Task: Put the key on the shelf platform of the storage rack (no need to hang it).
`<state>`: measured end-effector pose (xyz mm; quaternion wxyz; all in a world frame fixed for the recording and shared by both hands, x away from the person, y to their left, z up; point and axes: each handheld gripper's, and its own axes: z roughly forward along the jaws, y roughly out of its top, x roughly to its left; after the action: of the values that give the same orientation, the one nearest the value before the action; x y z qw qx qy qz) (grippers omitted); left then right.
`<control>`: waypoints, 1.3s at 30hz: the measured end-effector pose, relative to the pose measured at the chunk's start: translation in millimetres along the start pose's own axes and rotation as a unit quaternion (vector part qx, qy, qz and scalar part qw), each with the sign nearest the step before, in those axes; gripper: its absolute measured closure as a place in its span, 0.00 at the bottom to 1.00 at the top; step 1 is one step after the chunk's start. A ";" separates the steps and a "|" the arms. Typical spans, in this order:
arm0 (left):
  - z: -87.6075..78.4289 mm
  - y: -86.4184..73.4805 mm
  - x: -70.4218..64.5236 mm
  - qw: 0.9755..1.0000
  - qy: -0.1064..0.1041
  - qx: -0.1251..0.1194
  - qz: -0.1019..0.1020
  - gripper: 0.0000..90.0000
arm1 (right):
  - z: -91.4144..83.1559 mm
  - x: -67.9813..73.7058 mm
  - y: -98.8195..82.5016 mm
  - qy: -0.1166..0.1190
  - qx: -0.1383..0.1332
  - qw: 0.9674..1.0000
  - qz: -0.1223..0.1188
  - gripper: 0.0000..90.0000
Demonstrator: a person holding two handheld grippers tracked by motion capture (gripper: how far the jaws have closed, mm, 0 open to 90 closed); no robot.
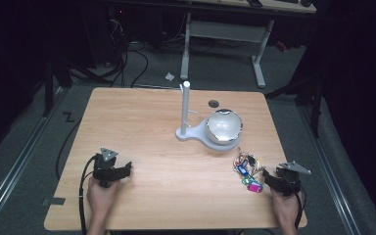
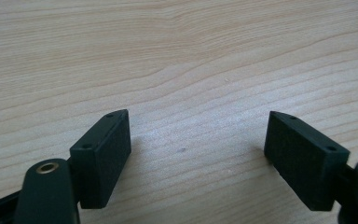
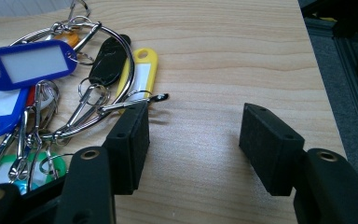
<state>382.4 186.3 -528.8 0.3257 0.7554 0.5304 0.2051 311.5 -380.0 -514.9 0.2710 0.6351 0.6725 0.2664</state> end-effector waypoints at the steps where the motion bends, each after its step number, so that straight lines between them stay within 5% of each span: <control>1: 0.0 0.0 0.0 1.000 0.000 0.000 0.000 0.26 | 0.0 0.0 0.0 0.001 0.000 1.000 0.001 0.48; 20: 0.0 0.0 -0.2 1.000 0.001 0.000 0.001 0.25 | -2.8 5.7 -0.4 0.012 -0.004 1.000 0.002 0.44; 39: 0.1 0.0 -0.3 1.000 0.001 0.000 0.001 0.25 | -28.6 12.8 11.2 0.037 -0.024 0.999 -0.010 0.45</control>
<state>382.4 186.0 -528.8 0.3247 0.7557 0.5301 0.2061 298.8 -367.0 -487.0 0.2636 0.6113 0.6818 0.3033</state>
